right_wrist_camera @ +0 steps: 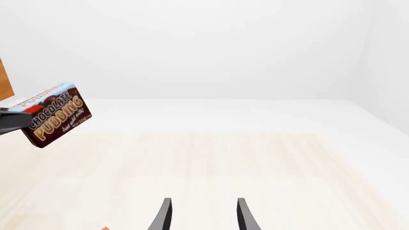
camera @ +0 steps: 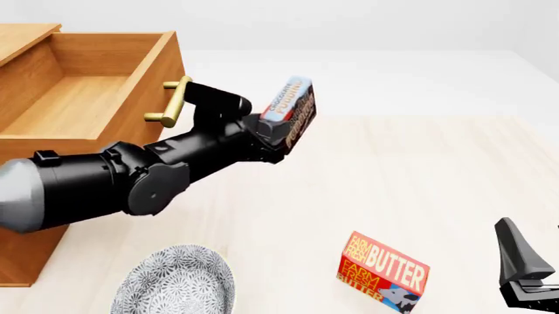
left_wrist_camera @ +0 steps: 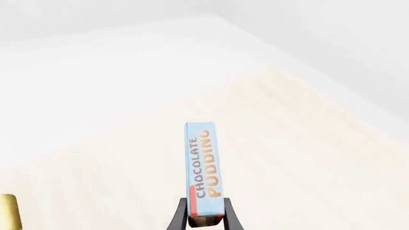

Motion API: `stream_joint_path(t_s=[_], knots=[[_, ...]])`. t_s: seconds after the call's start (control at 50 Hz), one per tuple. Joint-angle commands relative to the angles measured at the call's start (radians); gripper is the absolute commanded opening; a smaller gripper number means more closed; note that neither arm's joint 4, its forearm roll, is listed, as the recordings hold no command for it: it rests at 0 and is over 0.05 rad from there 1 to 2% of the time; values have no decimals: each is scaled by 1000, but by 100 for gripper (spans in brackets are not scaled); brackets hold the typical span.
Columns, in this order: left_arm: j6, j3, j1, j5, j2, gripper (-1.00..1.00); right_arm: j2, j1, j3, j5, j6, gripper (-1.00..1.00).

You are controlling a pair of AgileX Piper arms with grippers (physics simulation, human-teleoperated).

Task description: Put the chocolate pudding in the top drawer of the cabinet and close it.

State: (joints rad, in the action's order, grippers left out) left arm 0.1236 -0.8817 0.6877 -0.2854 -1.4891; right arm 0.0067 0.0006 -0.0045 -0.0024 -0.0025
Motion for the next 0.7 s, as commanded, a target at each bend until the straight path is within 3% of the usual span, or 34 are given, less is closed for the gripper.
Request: stream_joint_path(t_s=[0.02, 0.38, 0.46, 0.48, 0.52, 0.54, 0.58, 0.6, 0.62, 0.7], knots=[[-82, -41, -18, 82, 52, -100, 0, 0, 0, 0, 0, 100], [-141, -137, -72, 235, 123, -100, 0, 0, 0, 0, 0, 100], [-120, -147, -87, 245, 151, -100, 0, 0, 0, 0, 0, 100], [-46, -139, -89, 233, 177, -100, 0, 0, 0, 0, 0, 100], [-93, -151, -95, 249, 183, -100, 0, 0, 0, 0, 0, 100], [-41, -146, -96, 243, 196, -100, 0, 0, 0, 0, 0, 100], [-60, -152, -105, 253, 196, -100, 0, 0, 0, 0, 0, 100], [-113, -160, -109, 269, 190, -100, 0, 0, 0, 0, 0, 100], [-87, -160, -107, 269, 198, -100, 0, 0, 0, 0, 0, 100], [-122, -172, -132, 300, 208, -100, 0, 0, 0, 0, 0, 100]])
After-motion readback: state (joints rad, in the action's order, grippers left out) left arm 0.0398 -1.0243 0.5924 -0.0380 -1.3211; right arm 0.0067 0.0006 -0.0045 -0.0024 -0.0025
